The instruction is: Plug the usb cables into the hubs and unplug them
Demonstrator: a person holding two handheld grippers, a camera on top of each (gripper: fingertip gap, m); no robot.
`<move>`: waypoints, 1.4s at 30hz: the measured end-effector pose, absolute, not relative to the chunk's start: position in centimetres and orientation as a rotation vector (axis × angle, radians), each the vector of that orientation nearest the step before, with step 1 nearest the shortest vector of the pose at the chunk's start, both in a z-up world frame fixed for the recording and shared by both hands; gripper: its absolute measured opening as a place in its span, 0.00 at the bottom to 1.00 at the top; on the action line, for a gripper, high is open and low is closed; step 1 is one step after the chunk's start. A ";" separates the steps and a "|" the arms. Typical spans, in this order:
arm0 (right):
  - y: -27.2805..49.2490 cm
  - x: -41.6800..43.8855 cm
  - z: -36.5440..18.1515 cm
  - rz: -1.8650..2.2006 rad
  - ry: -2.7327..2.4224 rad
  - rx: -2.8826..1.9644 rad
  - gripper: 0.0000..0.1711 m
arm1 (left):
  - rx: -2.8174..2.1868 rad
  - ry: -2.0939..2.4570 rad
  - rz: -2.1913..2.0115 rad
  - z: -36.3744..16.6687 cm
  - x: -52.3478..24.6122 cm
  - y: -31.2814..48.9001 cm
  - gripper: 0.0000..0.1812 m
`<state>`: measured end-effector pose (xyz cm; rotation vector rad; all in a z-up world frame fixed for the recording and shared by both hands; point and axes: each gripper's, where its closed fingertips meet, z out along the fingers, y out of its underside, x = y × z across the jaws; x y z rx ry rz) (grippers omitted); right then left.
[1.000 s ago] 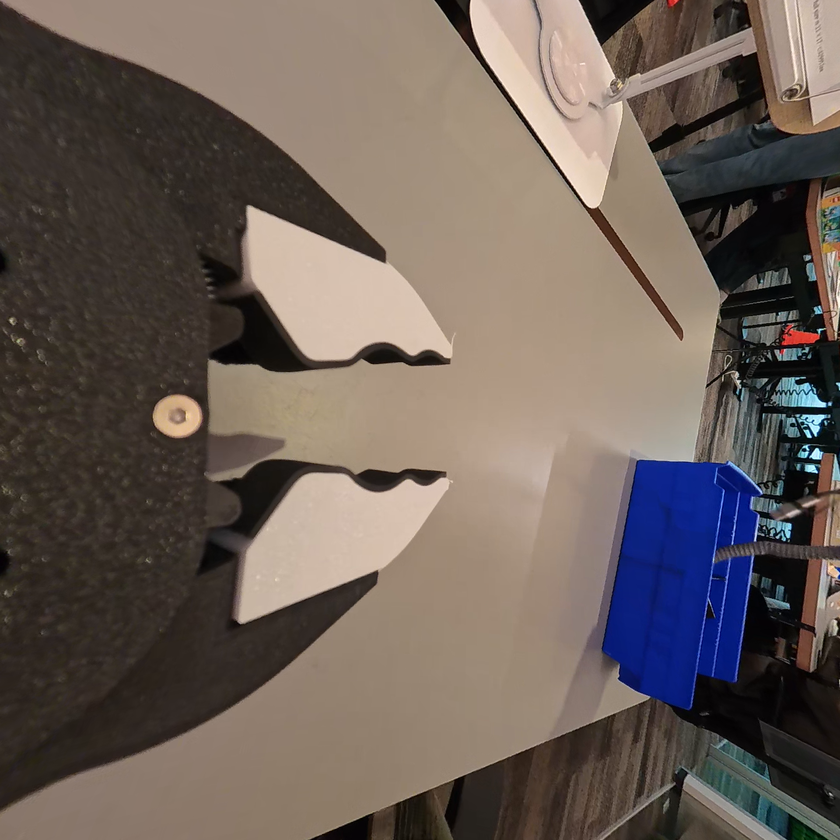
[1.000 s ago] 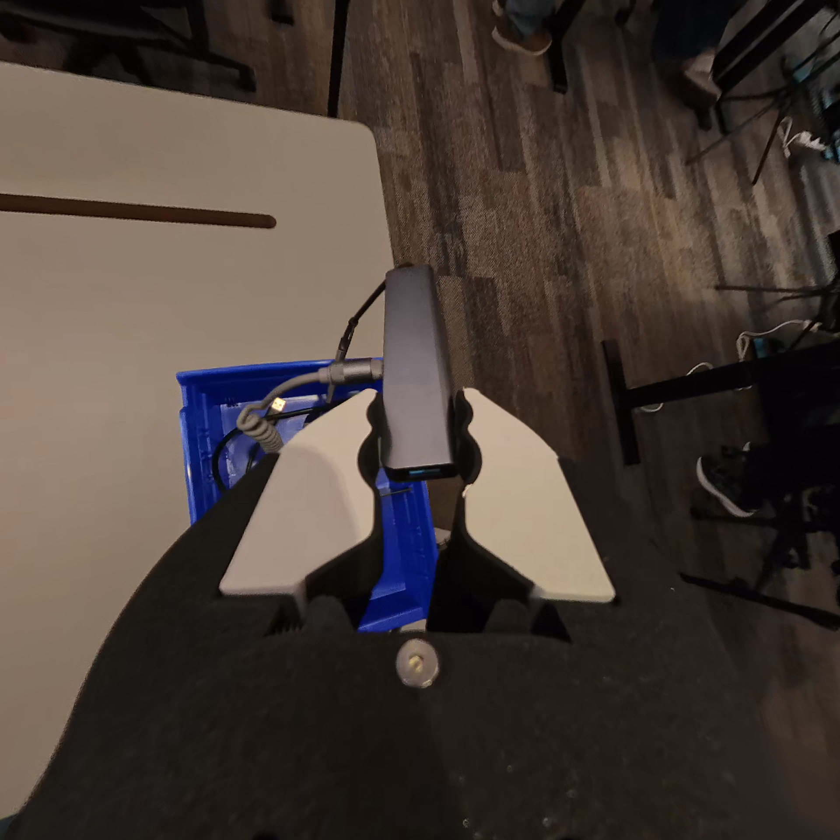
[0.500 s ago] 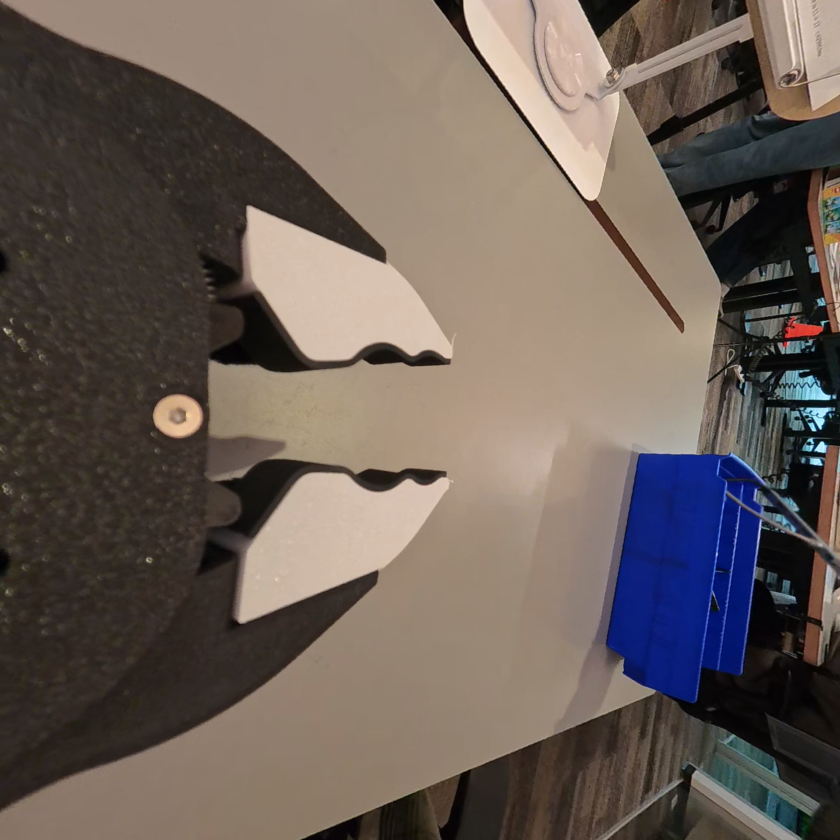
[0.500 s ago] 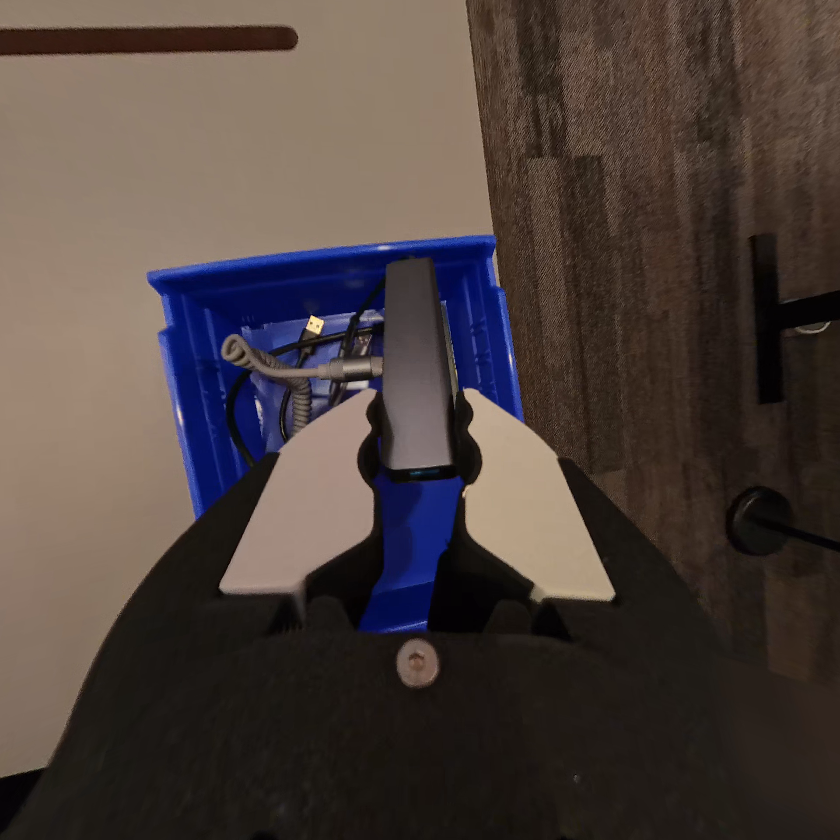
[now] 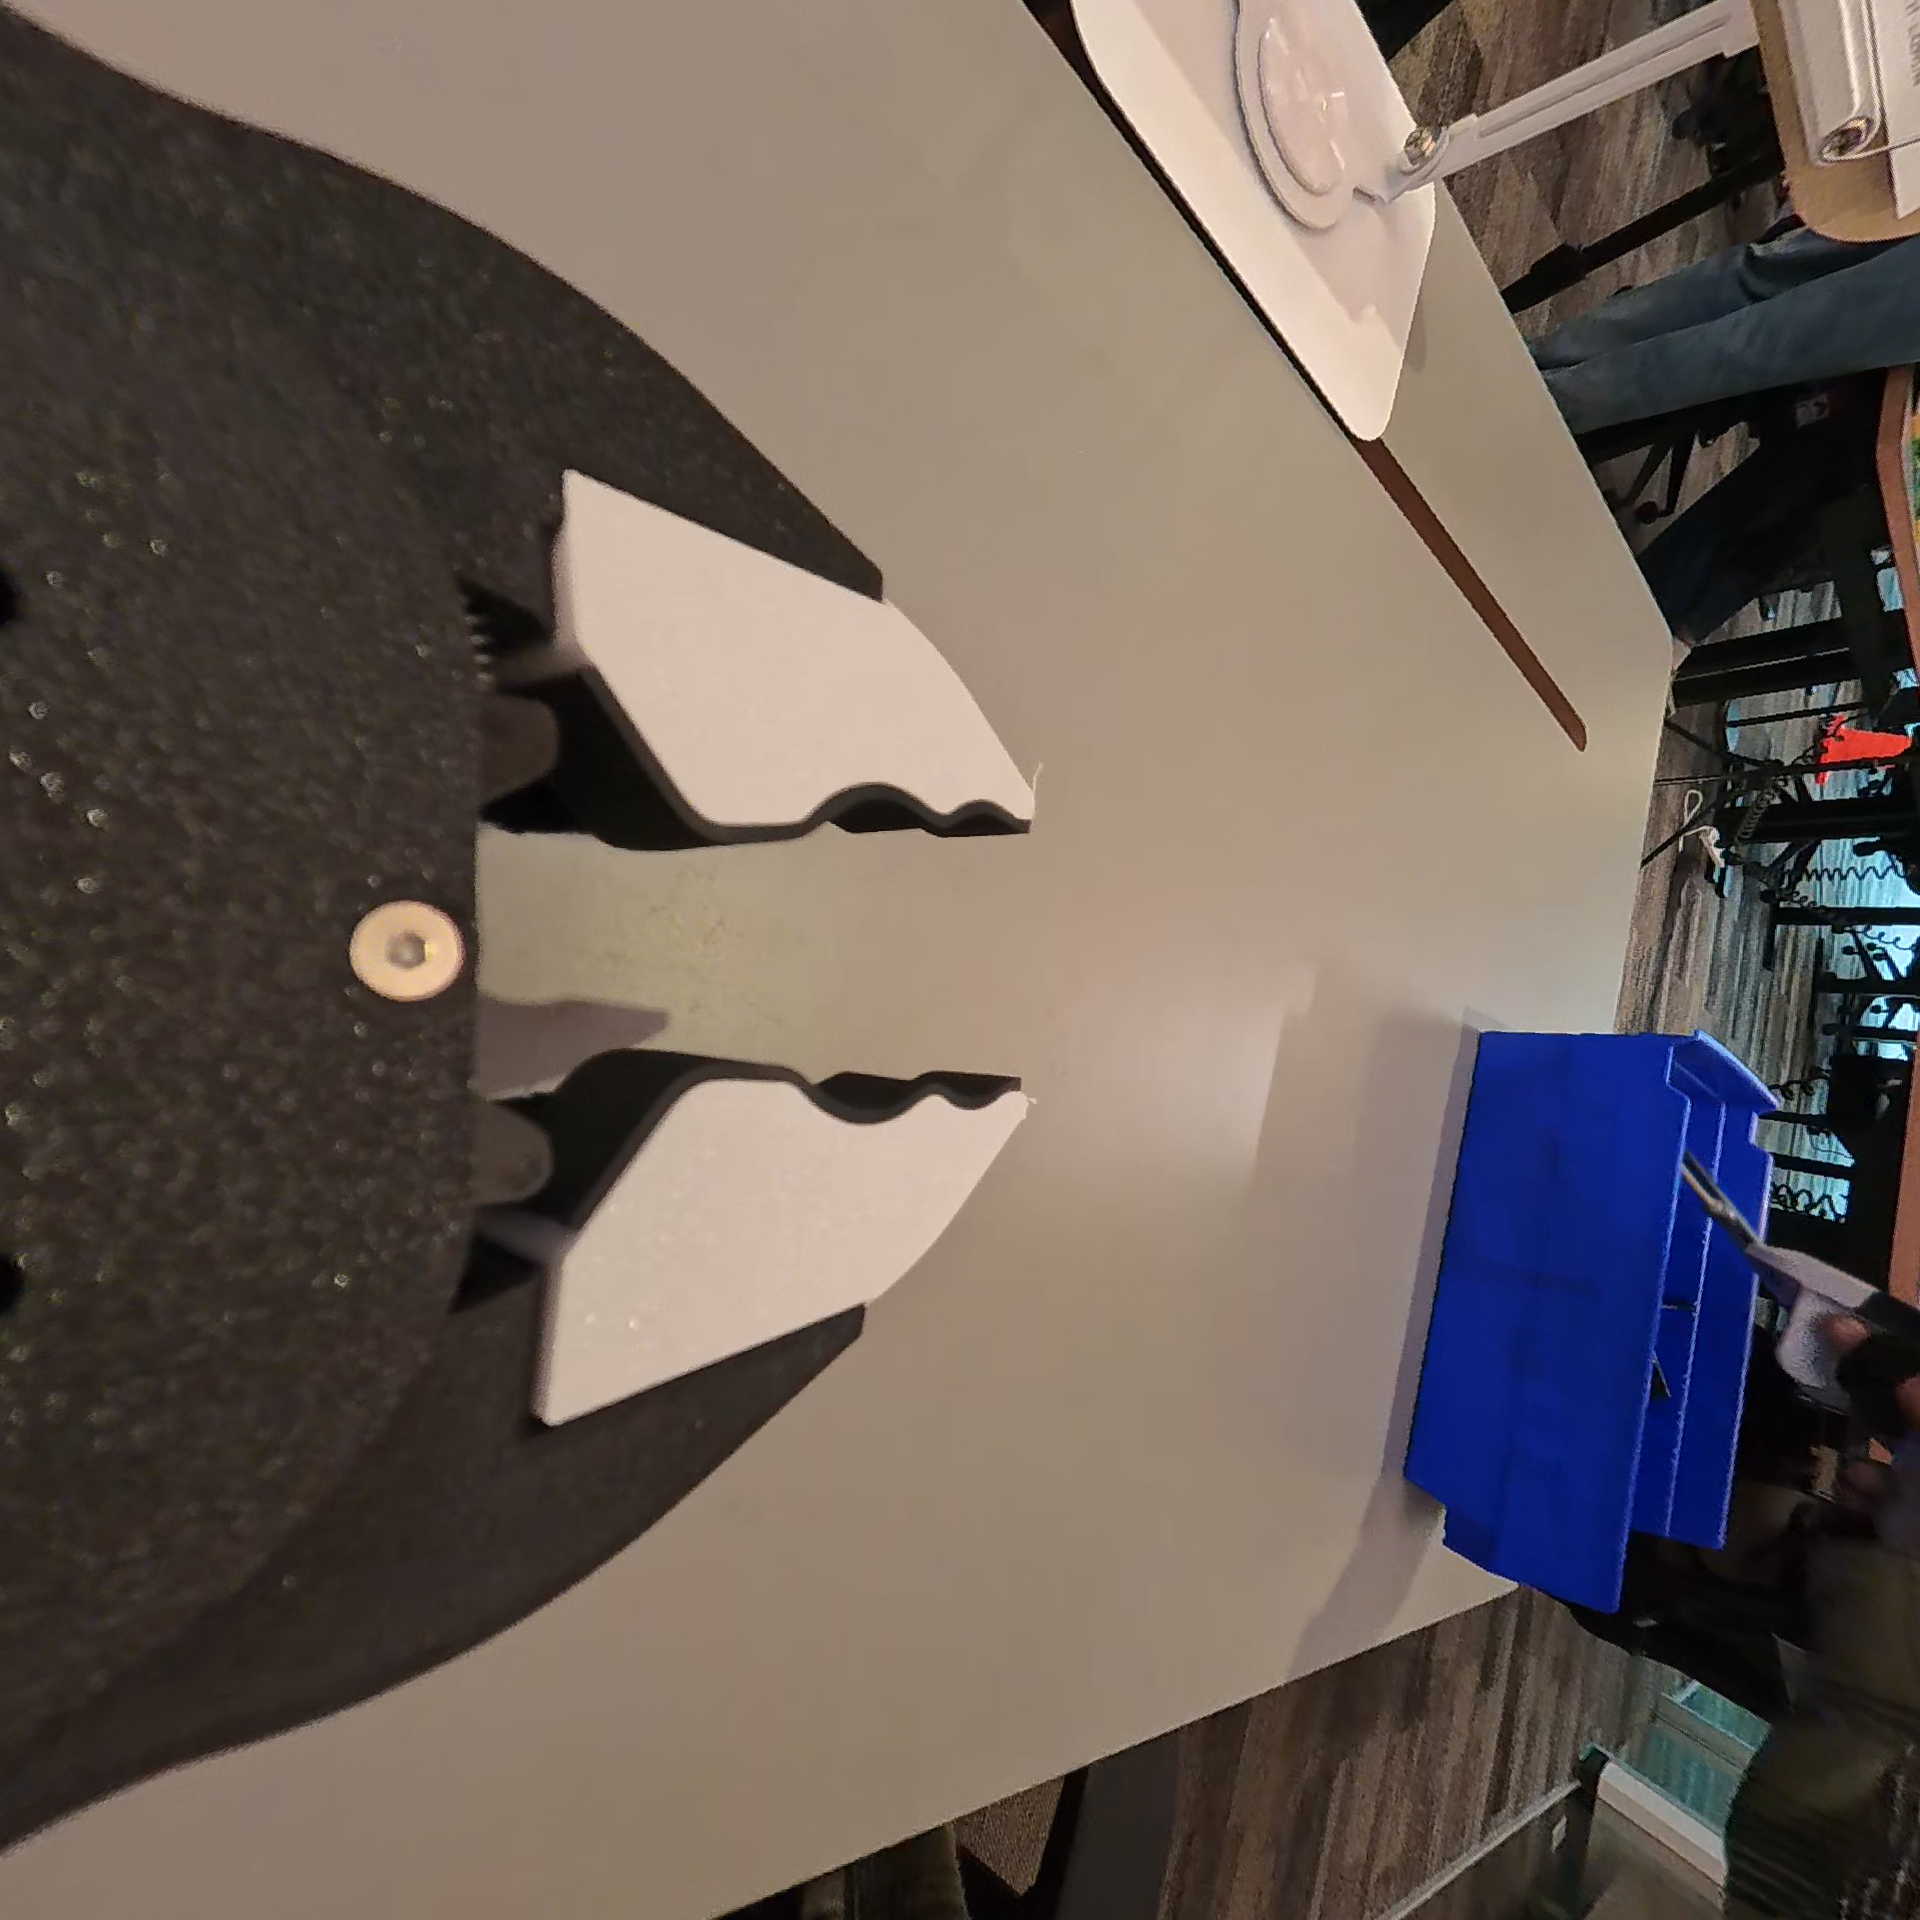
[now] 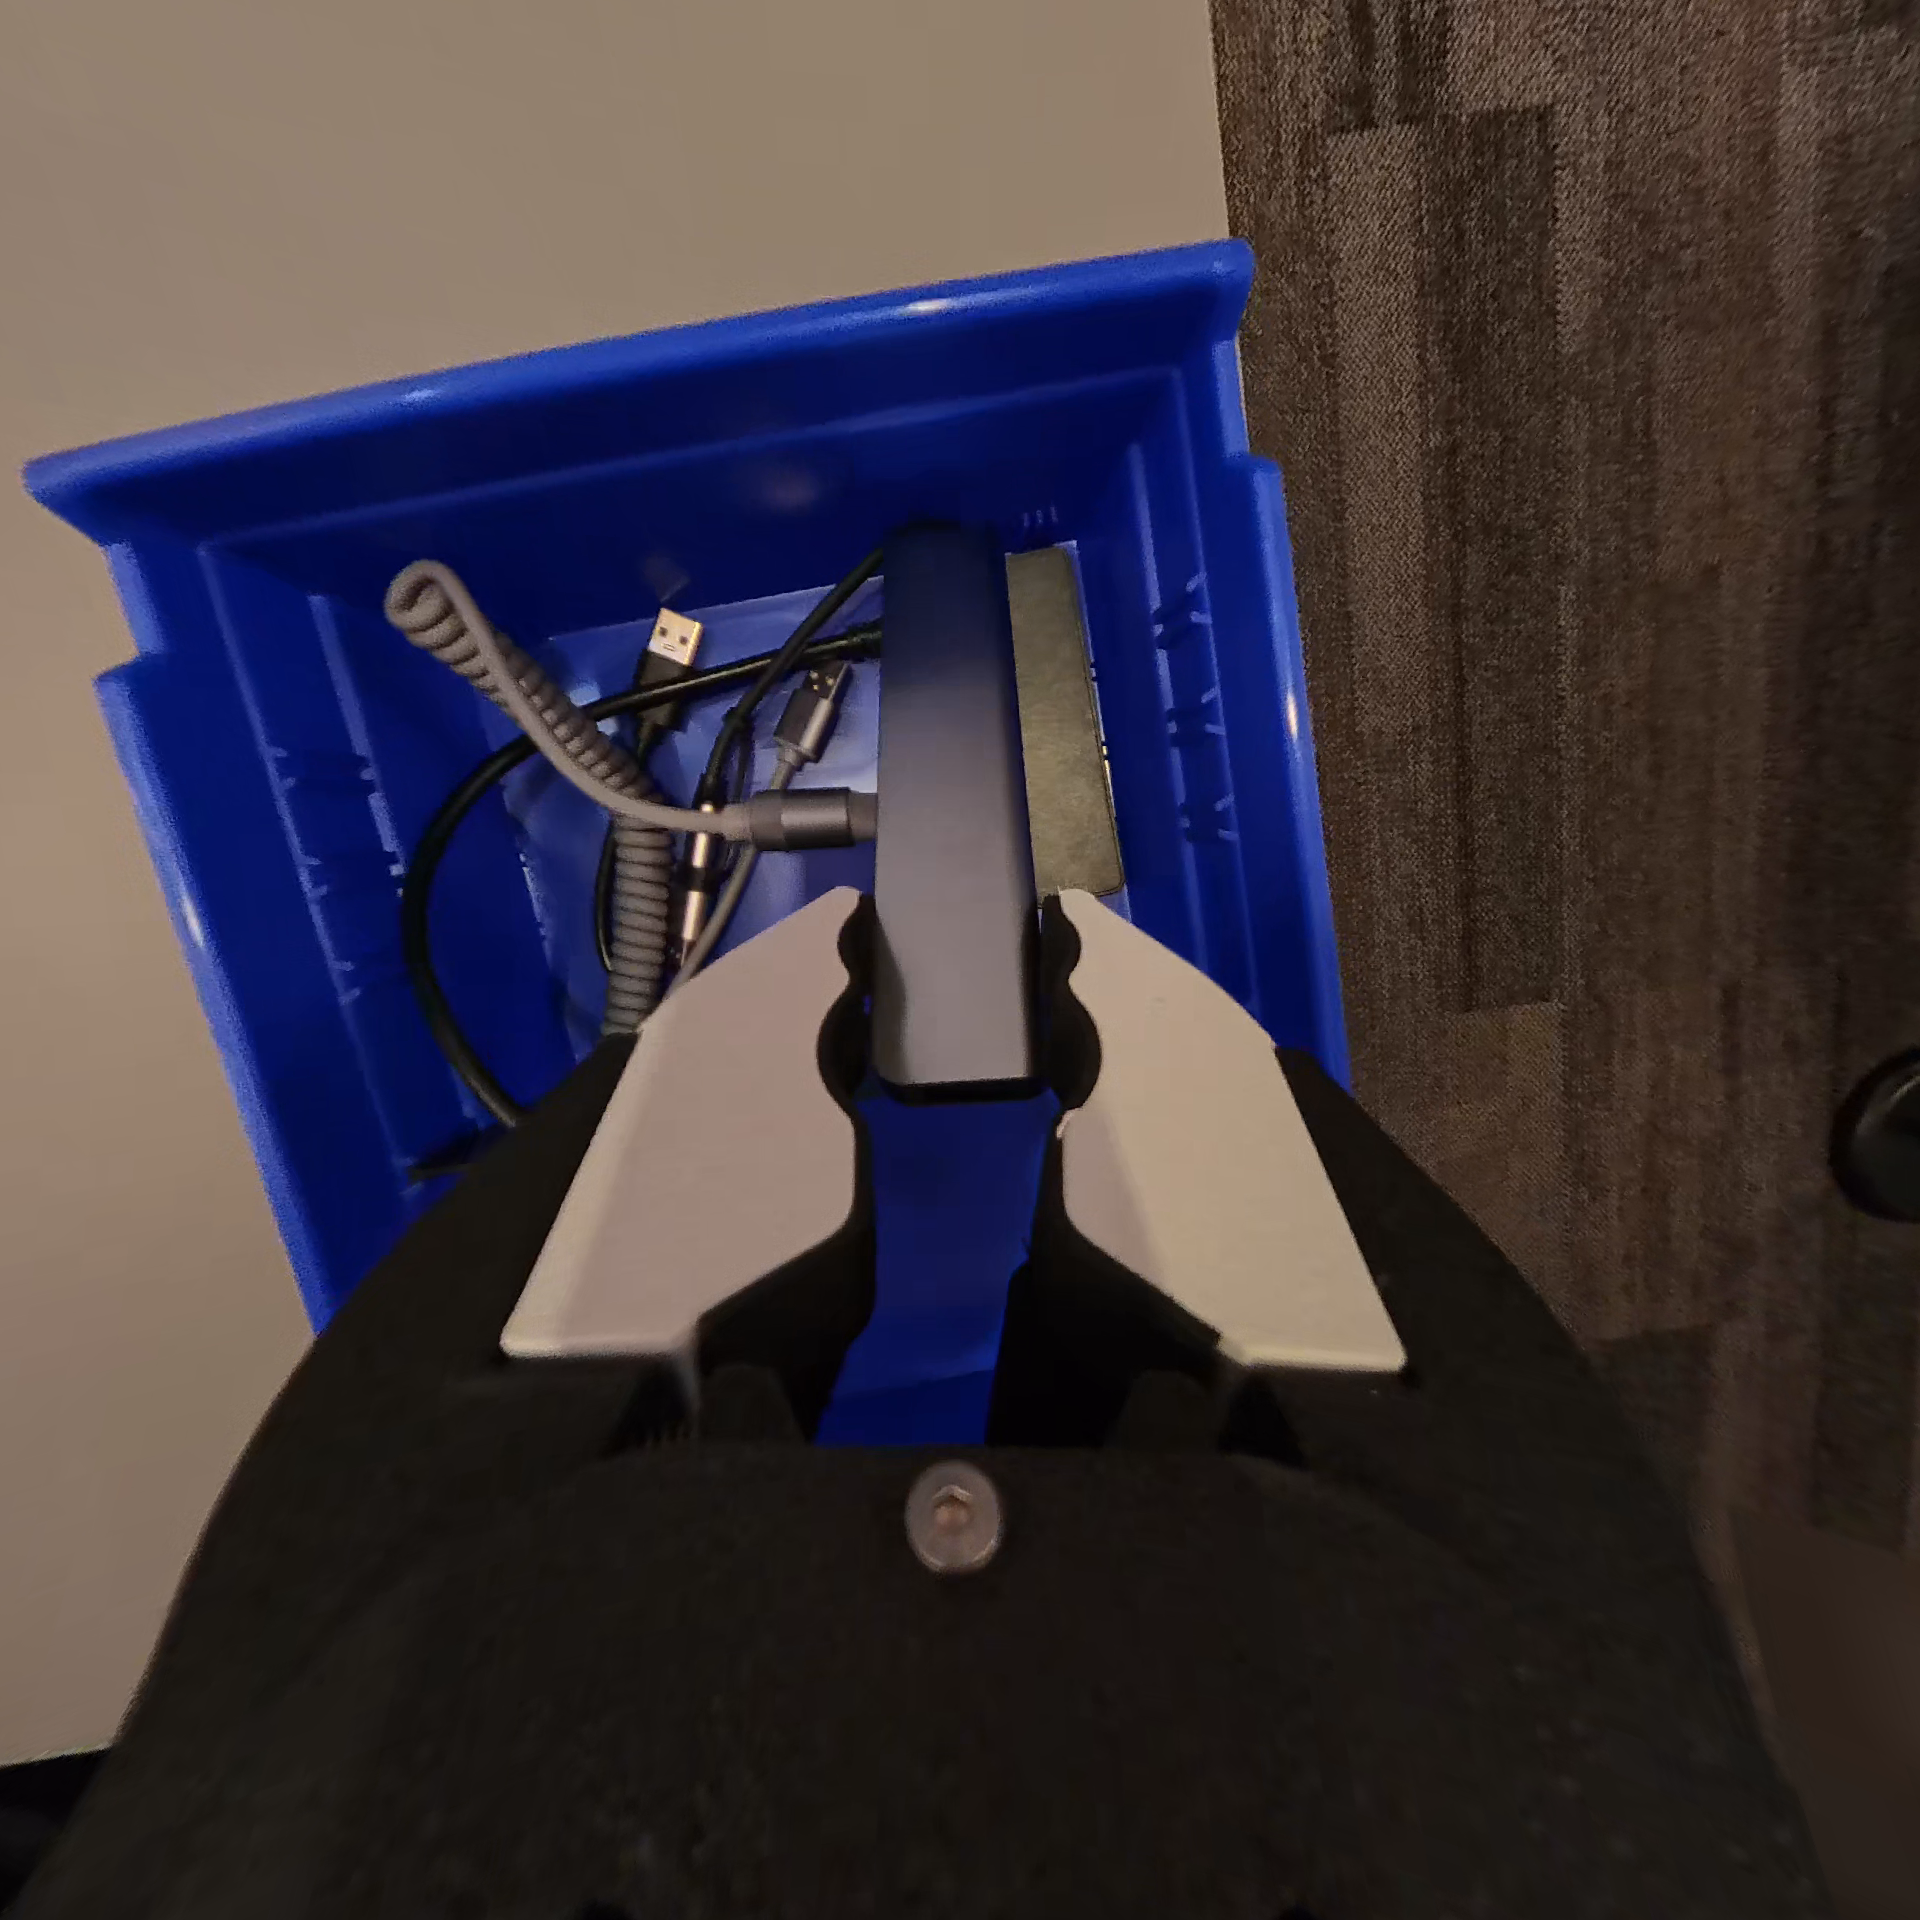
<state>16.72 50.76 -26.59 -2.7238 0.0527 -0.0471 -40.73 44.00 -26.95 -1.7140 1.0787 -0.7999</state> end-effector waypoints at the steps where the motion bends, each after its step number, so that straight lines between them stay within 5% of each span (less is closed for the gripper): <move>1: 50.8 16.9 -26.8 -0.042 0.051 -2.723 0.18 | -1.717 1.080 -0.799 -27.0 -40.7 44.0 0.23; 9: 50.7 17.1 -28.1 -0.009 -0.038 -2.746 0.16 | -1.728 1.094 -0.796 -27.5 -40.4 44.0 0.23; 18: 52.1 16.7 -25.2 -0.031 -0.138 -2.615 0.26 | -1.735 1.082 -0.792 -27.5 -40.7 44.2 0.24; 28: 51.8 14.3 -19.5 0.072 -0.146 -2.345 0.49 | -1.736 1.016 -0.783 -26.9 -41.3 44.8 0.29; 33: 50.4 12.0 -19.0 0.109 -0.175 -2.241 0.68 | -1.742 0.974 -0.762 -26.6 -41.8 45.3 0.34; 42: 46.9 5.1 -18.0 0.274 -0.247 -1.929 0.78 | -1.763 0.868 -0.729 -26.2 -44.0 46.4 0.45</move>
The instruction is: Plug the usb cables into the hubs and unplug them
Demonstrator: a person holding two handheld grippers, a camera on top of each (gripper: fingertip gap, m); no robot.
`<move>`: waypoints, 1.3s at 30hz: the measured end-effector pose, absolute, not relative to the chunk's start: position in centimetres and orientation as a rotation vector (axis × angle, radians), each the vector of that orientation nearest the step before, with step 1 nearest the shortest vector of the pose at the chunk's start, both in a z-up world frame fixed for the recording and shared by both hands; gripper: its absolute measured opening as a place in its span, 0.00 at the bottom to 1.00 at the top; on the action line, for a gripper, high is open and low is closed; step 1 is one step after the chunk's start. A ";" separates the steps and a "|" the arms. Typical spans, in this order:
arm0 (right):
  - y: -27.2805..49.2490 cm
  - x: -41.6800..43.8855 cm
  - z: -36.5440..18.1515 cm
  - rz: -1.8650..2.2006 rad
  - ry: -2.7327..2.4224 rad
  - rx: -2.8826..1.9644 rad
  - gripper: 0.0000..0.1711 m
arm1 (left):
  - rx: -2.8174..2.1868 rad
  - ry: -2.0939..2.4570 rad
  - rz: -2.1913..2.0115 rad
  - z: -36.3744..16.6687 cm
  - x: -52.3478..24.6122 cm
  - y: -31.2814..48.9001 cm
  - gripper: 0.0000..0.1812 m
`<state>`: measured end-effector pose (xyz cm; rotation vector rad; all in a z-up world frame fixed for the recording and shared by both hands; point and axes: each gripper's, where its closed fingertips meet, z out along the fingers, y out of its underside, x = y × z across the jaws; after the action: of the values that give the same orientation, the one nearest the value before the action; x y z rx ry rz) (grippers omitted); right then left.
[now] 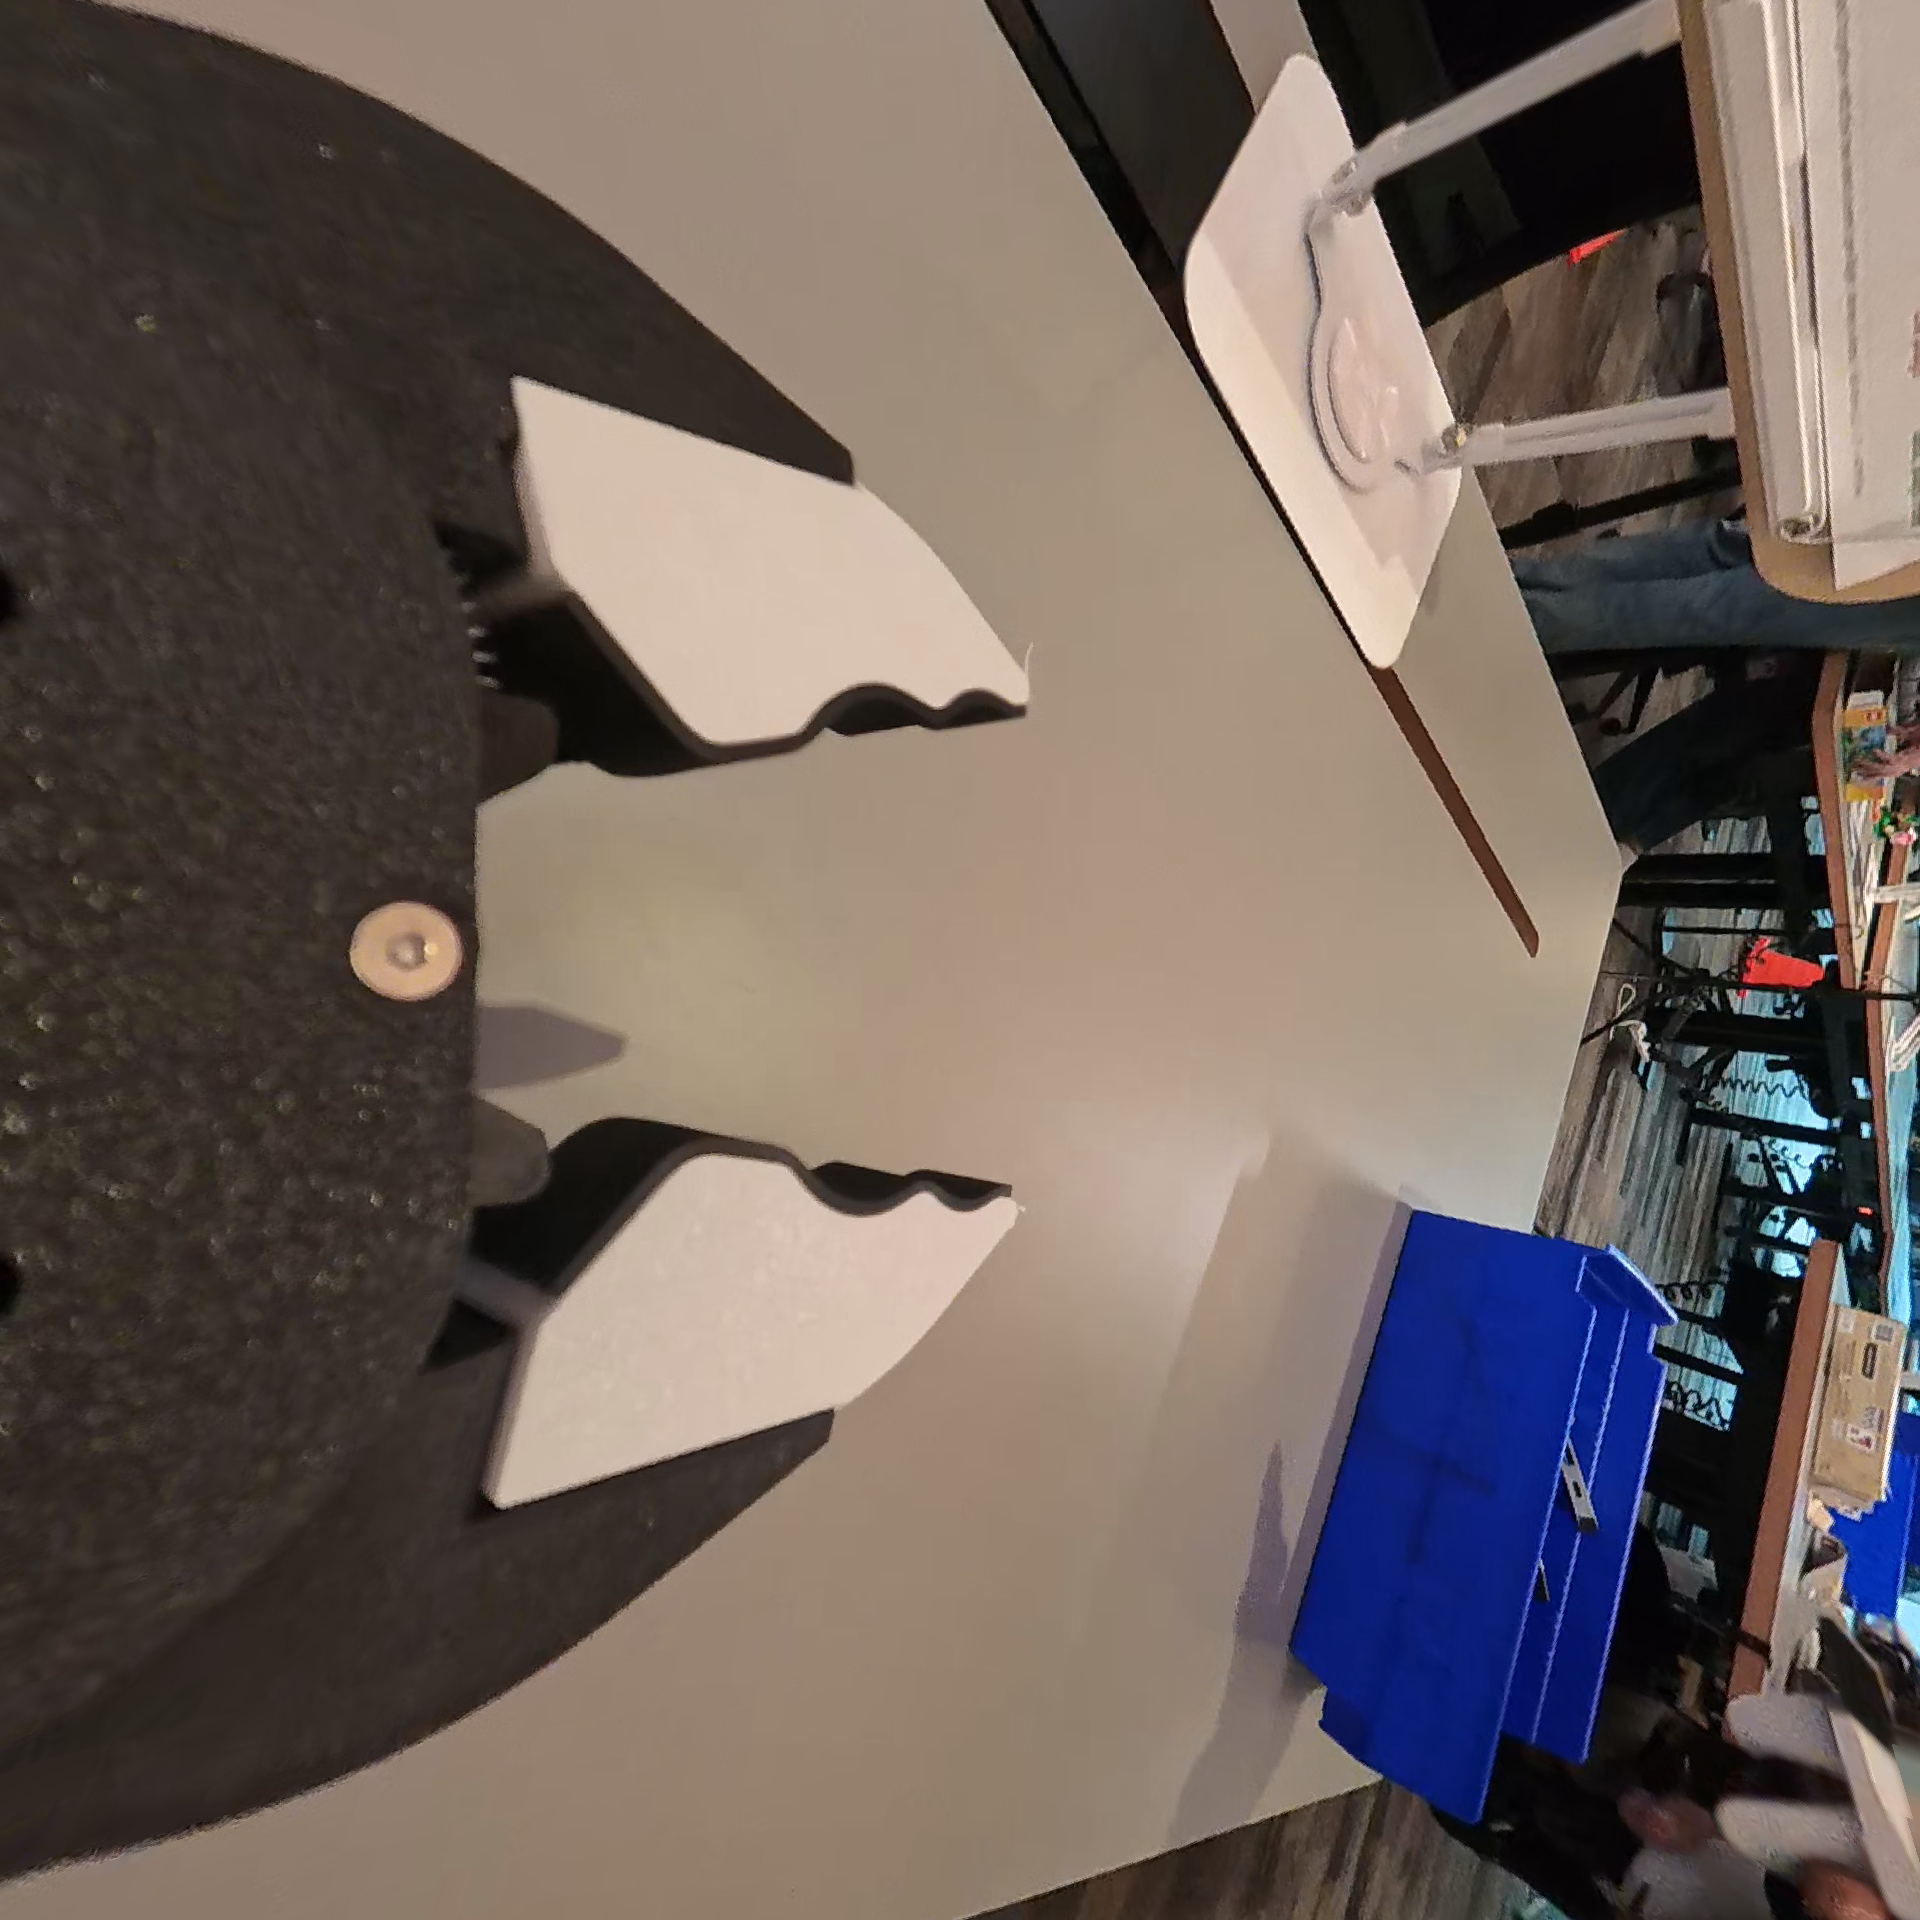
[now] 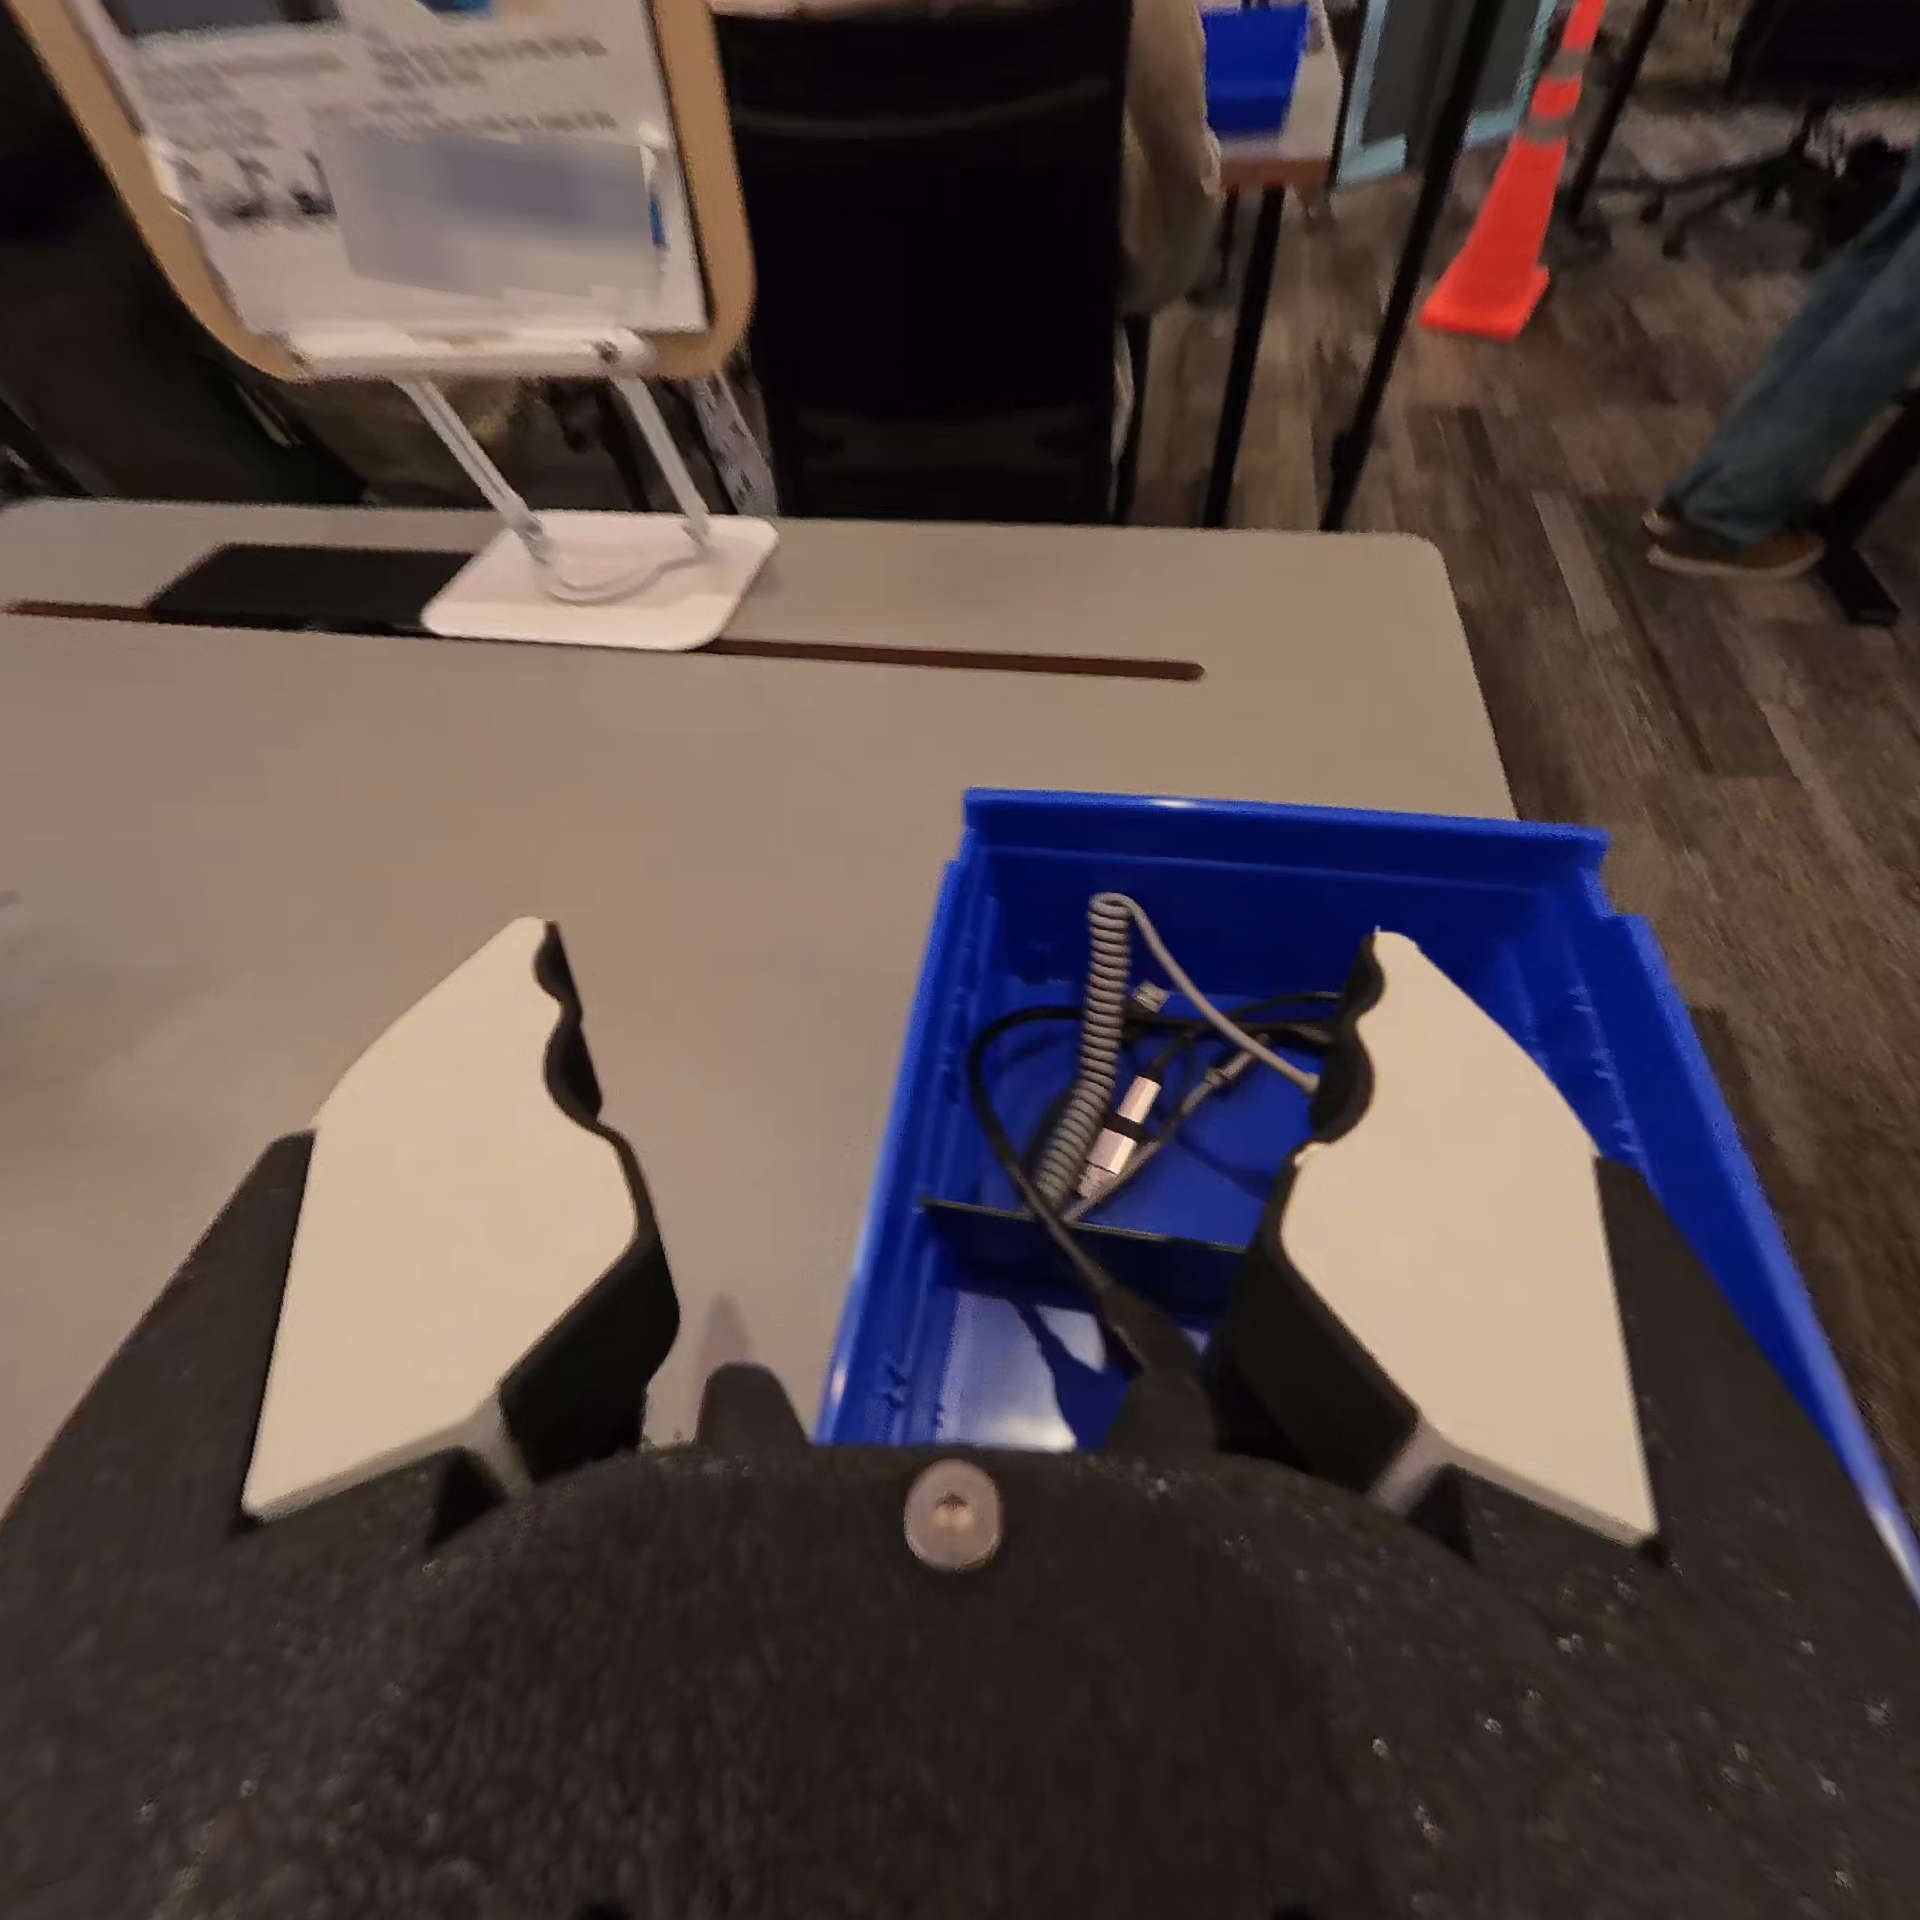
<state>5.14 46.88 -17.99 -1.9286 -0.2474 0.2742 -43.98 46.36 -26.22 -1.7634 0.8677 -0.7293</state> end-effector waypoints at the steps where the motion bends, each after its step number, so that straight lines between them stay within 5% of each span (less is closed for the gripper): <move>1: 46.4 4.4 -17.8 0.287 -0.254 -1.894 0.78 | -1.769 0.857 -0.725 -26.2 -44.4 46.4 0.46; 22: 40.8 -8.5 -23.3 0.503 -0.410 -1.706 0.74 | -1.756 0.605 -0.622 -25.4 -51.1 46.0 0.47; 39: 41.7 -9.2 -24.9 0.519 -0.395 -1.728 0.72 | -1.774 0.587 -0.630 -25.5 -51.3 46.2 0.46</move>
<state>-9.17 41.68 -24.92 -1.7275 -0.3952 0.5186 -51.32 46.15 -25.54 -1.7736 0.5870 -0.6299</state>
